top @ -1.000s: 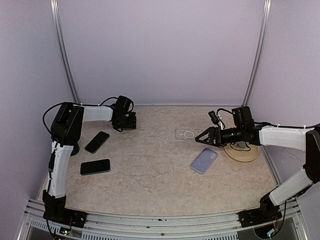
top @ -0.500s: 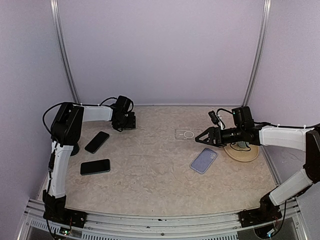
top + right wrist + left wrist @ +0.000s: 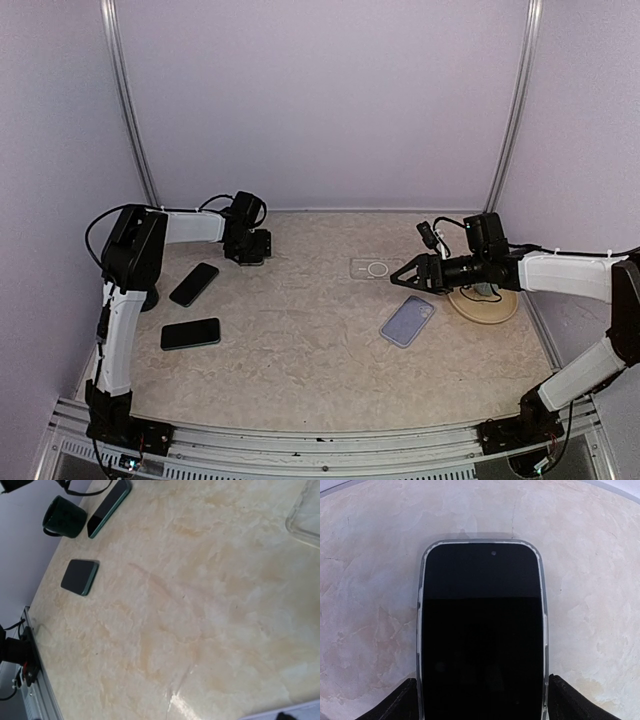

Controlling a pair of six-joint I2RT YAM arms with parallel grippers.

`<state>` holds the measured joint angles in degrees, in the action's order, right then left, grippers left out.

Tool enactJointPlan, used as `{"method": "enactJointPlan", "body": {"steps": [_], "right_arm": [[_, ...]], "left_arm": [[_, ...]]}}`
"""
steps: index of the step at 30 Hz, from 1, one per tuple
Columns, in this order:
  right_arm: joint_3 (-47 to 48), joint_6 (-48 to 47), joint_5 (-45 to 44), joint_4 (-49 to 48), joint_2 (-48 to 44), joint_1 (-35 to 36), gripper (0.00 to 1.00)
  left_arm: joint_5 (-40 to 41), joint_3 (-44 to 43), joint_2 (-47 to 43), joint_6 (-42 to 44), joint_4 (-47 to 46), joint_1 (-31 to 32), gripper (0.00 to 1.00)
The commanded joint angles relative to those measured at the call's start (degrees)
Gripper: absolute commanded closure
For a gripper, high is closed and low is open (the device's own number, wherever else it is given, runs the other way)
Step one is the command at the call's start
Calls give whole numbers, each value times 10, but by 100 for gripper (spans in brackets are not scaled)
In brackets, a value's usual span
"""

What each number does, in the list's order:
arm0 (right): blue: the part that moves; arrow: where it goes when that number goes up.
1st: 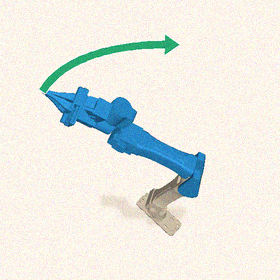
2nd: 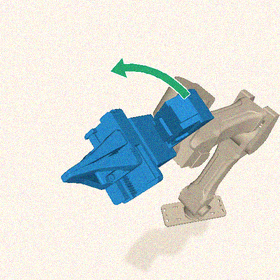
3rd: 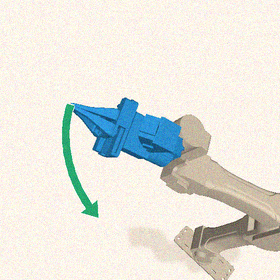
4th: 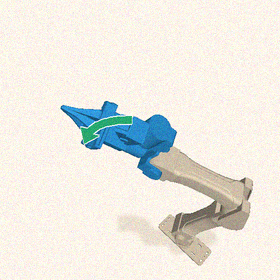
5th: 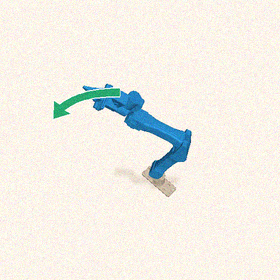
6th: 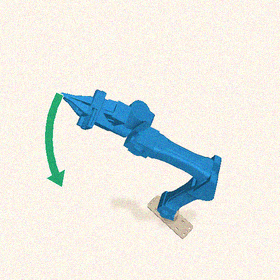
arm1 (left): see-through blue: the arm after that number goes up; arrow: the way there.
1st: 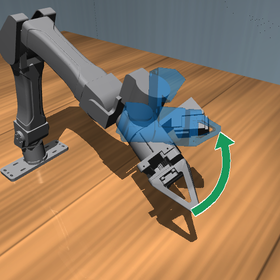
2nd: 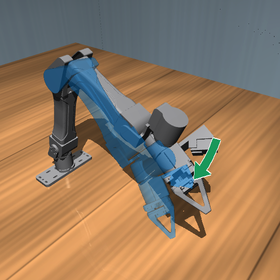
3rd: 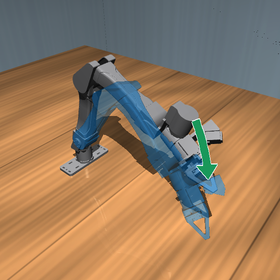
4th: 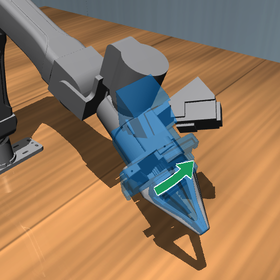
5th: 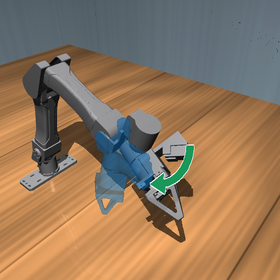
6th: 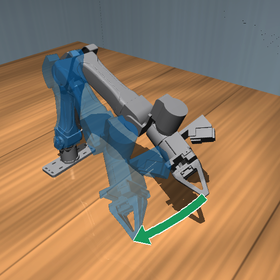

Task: Put the phone into the phone case
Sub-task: Place the phone with the phone case at the center of the board, then move the phone to the center of the board.

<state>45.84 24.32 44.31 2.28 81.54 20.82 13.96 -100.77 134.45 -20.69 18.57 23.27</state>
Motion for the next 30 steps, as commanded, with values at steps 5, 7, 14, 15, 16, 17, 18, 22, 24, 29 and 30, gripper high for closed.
{"method": "enactJointPlan", "body": {"steps": [5, 7, 14, 15, 16, 17, 18, 22, 24, 29, 30], "right_arm": [[-2, 1, 6, -8, 2, -5, 0], [-3, 1, 5, -7, 1, -5, 0], [-6, 0, 2, -7, -1, -6, 0], [-6, 0, 2, -6, -1, -5, 0], [-7, 0, 1, -7, -1, -5, 0], [-7, 0, 0, -7, 0, -5, 0], [-8, -1, 0, -8, 0, -6, 0], [-9, -2, -1, -10, 0, -6, 0], [-8, -3, -2, -11, 1, -5, 0], [-1, -16, -24, 10, -3, -5, 0], [3, -23, -35, 18, -4, -5, 0]], "left_arm": [[20, -11, 4, -4, -7, -3, 15], [29, -10, 0, -4, -7, -2, 14], [56, -4, -26, 3, -16, -1, 1], [58, -4, -30, 5, -17, -1, 1], [61, -2, -36, 7, -19, 0, 1], [62, 0, -40, 9, -22, 2, 1], [64, 2, -46, 11, -24, 2, 1], [75, 13, -71, 23, -37, 12, 1], [81, 17, -86, 28, -44, 18, 1], [98, 20, -108, 43, -48, 35, 1], [102, 24, -118, 47, -53, 39, 1]]}}
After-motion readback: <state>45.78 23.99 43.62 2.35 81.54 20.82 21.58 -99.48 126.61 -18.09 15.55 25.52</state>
